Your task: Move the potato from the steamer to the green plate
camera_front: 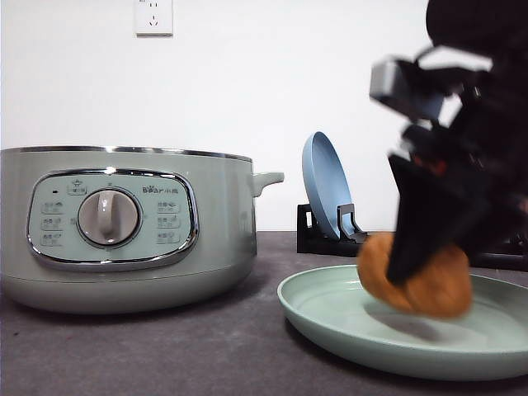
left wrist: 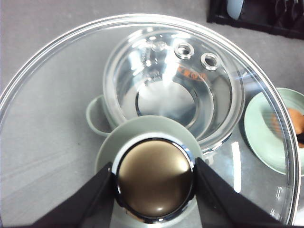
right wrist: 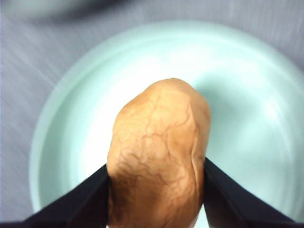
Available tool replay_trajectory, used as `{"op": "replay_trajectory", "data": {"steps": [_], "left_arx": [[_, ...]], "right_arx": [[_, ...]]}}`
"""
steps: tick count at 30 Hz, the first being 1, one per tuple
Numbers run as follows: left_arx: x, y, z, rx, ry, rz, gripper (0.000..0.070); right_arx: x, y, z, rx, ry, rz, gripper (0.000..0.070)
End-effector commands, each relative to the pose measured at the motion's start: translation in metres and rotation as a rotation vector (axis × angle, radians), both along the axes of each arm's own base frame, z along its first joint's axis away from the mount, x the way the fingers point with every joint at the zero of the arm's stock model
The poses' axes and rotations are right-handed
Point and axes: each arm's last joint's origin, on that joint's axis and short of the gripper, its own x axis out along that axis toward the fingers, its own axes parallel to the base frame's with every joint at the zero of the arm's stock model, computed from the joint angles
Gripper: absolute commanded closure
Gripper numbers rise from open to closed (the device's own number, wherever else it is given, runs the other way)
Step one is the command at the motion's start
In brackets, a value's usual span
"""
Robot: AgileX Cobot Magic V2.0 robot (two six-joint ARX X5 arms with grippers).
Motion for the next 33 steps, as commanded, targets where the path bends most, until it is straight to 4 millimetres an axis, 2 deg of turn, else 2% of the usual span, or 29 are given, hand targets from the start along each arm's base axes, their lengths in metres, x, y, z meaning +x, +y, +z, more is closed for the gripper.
{"op": "replay_trajectory", "data": {"steps": [1,8,10,13,17,20,22,24,33], "left_arx": [[0.001,-0.001,0.008,-0.012,-0.053,-0.019,0.0697],[0.01,-0.004,0.007,-0.023,-0.049,-0.032,0.0697],[0.01,-0.005,0.007,-0.035,-0.046,-0.047,0.0697],[0.012,-0.006,0.007,-0.039,-0.048,-0.06,0.0697],[0.014,-0.007,0.007,-0.038,-0.05,-0.067,0.0697],[0.016,-0.008,0.007,-0.037,-0.052,-0.069,0.0697],[0.019,-0.009,0.007,-0.041,-0.056,-0.074,0.0697],[0.023,-0.01,0.007,-0.05,-0.057,-0.085,0.0697],[0.055,-0.028,-0.003,-0.044,-0.025,-0.142,0.0697]], "right_arx": [[0.003,0.003,0.001,0.011,-0.008,-0.009,0.0548],[0.006,0.003,-0.004,-0.016,0.005,-0.039,0.0535],[0.007,0.003,-0.007,-0.02,0.019,-0.046,0.0481],[0.007,0.004,-0.011,-0.029,0.038,-0.049,0.0344],[0.008,0.004,-0.012,-0.03,0.044,-0.056,0.0285],[0.009,0.004,-0.008,-0.026,0.028,-0.072,0.021],[0.011,0.005,-0.002,-0.025,0.004,-0.084,0.015],[0.013,0.005,0.008,-0.02,-0.017,-0.089,0.0121],[0.015,0.005,0.081,0.037,-0.173,-0.118,0.0118]]}}
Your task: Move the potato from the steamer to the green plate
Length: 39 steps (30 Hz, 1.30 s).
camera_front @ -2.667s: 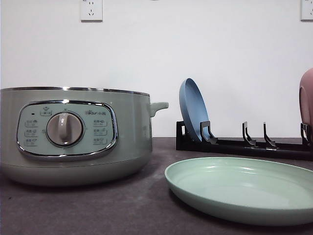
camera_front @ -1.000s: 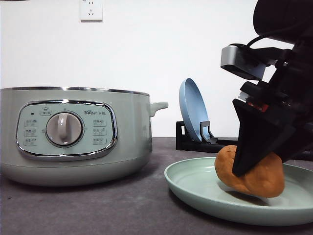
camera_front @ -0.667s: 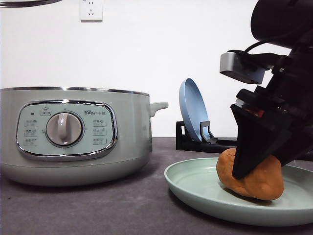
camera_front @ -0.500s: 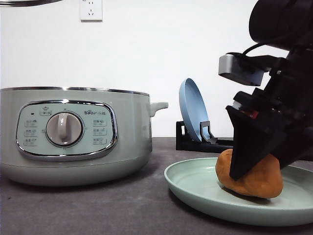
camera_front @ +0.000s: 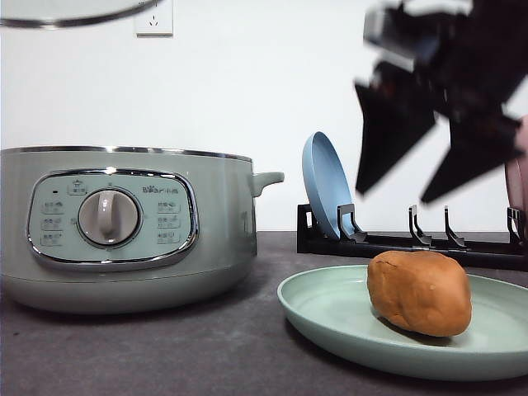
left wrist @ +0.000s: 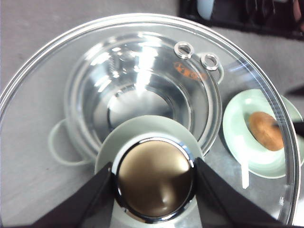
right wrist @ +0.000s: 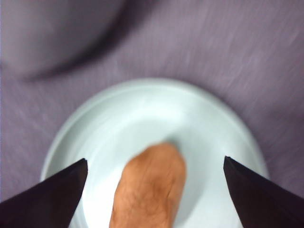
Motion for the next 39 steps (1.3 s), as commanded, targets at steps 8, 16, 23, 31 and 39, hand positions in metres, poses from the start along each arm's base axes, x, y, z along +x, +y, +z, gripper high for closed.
{"op": "replay_trajectory", "data": {"steps": [8,16,23,31,39], "left_arx": [[0.046,-0.025,-0.01,0.01,-0.031,-0.066,0.0697],[0.084,-0.043,-0.036,0.052,0.029,-0.104,0.0697],[0.108,-0.053,-0.054,0.07,0.057,-0.117,0.0697],[0.124,-0.06,-0.071,0.094,0.102,-0.129,0.0697],[0.133,-0.063,-0.082,0.114,0.128,-0.137,0.0697]], "right_arx": [[-0.016,-0.009,0.068,0.073,-0.152,-0.017,0.0118],[-0.036,-0.022,0.103,0.149,-0.277,-0.018,0.0118],[-0.049,-0.029,0.111,0.165,-0.309,-0.016,0.0118],[-0.052,-0.032,0.113,0.151,-0.332,-0.025,0.0118],[-0.052,-0.032,0.113,0.149,-0.334,-0.024,0.0118]]}}
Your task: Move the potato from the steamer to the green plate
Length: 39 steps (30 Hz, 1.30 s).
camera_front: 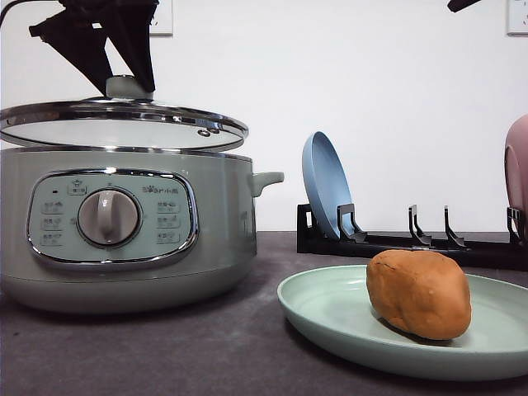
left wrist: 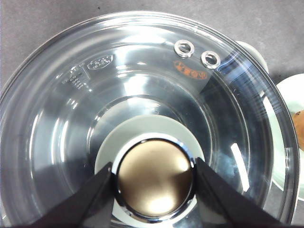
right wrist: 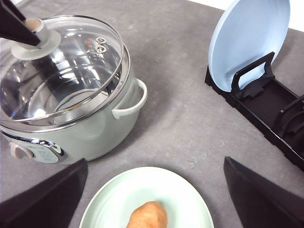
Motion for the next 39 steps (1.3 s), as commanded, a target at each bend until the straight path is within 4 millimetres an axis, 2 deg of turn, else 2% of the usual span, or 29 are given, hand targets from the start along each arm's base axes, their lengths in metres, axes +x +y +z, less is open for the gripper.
{"op": "replay_trajectory", "data": {"steps": [1,22,24,28,30,33,39], "left_arx": [[0.007,-0.005,0.002,-0.004,-0.036,-0.023,0.0697],[0.02,-0.011,-0.017,0.042,0.018,-0.021,0.0695],[0.019,-0.011,-0.018,0.047,0.033,-0.021,0.0649],[0.018,-0.011,-0.018,0.048,0.044,-0.016,0.0336],[0.016,-0.01,-0.017,0.048,0.045,-0.016,0.023],[0.012,-0.009,-0.011,0.043,0.031,-0.016,0.0214],[-0.006,-0.001,0.014,0.012,-0.047,-0.014,0.0214]], "right_arx": [[0.0,0.001,0.006,0.005,-0.023,0.007,0.0118],[0.0,0.001,0.006,0.0,-0.027,0.012,0.0118],[0.0,0.001,0.006,0.0,-0.027,0.012,0.0118],[0.0,0.001,0.006,0.0,-0.027,0.012,0.0118],[0.0,0.001,0.006,0.0,-0.026,0.012,0.0118],[0.0,0.001,0.005,-0.003,-0.022,0.012,0.0118],[0.0,0.001,0.005,-0.006,-0.016,0.013,0.0118]]}}
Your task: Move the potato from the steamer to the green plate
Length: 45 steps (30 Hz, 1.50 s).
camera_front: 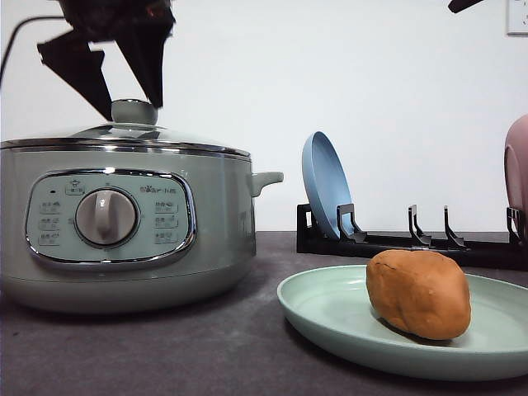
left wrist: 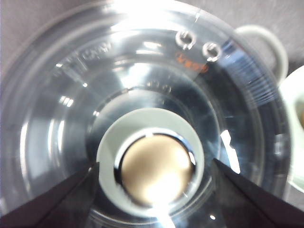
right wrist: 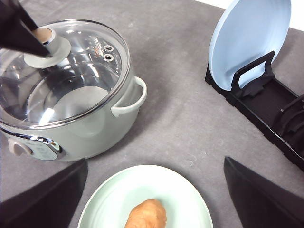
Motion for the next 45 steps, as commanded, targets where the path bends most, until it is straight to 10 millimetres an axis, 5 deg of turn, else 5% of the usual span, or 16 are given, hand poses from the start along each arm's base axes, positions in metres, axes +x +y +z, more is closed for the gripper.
{"op": "replay_trajectory", "data": {"steps": [1,18,28,34,36,39,41,42,45], "left_arx": [[-0.009,0.003,0.019,-0.025,-0.066,-0.003,0.0214],[-0.119,0.044,0.099,-0.204,-0.295,-0.014,0.0227],[-0.168,0.064,0.112,-0.224,-0.326,-0.01,0.0227],[-0.177,0.067,0.112,-0.219,-0.313,-0.009,0.0241],[-0.177,0.067,0.111,-0.216,-0.306,-0.009,0.0303],[-0.176,0.067,0.111,-0.216,-0.307,-0.009,0.0542],[-0.176,0.067,0.111,-0.218,-0.311,-0.009,0.07],[-0.176,0.067,0.111,-0.219,-0.313,-0.009,0.07],[-0.176,0.067,0.112,-0.219,-0.314,-0.009,0.07]], "right_arx": [[0.0,0.001,0.005,0.003,-0.018,0.009,0.0118],[-0.008,0.001,-0.004,0.012,0.132,0.12,0.0119],[-0.016,0.0,-0.011,0.032,0.256,0.217,0.0119],[-0.017,0.0,-0.012,0.028,0.27,0.219,0.012],[-0.017,0.0,-0.012,0.027,0.274,0.219,0.013],[-0.017,-0.001,-0.013,0.022,0.282,0.218,0.0311],[-0.017,-0.001,-0.013,0.021,0.283,0.219,0.0534],[-0.017,-0.001,-0.013,0.021,0.283,0.219,0.0666],[-0.017,-0.001,-0.012,0.02,0.277,0.219,0.07]]}}
